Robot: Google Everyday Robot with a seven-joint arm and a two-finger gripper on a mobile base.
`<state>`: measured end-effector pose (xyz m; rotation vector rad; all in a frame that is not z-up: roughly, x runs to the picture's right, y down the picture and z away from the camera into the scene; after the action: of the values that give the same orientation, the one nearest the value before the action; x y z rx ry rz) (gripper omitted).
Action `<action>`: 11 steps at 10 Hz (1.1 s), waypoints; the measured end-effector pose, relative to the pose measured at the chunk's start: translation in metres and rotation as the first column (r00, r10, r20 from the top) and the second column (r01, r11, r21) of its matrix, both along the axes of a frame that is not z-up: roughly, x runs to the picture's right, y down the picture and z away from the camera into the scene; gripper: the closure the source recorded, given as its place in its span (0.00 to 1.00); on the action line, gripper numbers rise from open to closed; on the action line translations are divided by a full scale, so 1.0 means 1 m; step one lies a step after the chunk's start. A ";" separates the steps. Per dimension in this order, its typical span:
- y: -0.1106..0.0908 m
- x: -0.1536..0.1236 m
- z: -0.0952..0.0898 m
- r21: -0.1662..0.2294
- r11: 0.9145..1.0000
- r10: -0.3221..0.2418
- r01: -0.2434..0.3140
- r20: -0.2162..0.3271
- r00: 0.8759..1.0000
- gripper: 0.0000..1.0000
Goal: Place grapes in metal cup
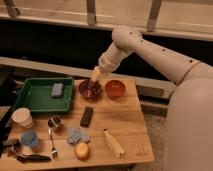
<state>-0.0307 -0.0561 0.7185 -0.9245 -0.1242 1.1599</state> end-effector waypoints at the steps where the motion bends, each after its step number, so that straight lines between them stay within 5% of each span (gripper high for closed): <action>1: 0.002 -0.014 -0.005 0.013 1.000 -0.025 0.025 0.032 0.999 1.00; 3: 0.008 -0.047 -0.018 0.032 0.998 -0.064 0.061 0.091 0.994 1.00; 6: 0.021 -0.098 -0.039 0.063 0.991 -0.132 0.122 0.205 0.970 1.00; 7: 0.029 -0.129 -0.048 0.060 0.987 -0.160 0.149 0.302 0.940 1.00; 9: 0.043 -0.163 -0.061 0.054 0.980 -0.195 0.189 0.392 0.899 1.00; 11: 0.043 -0.161 -0.061 0.053 0.980 -0.195 0.189 0.392 0.899 1.00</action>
<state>-0.1921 -0.0134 0.6577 -1.1264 -0.3607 0.7760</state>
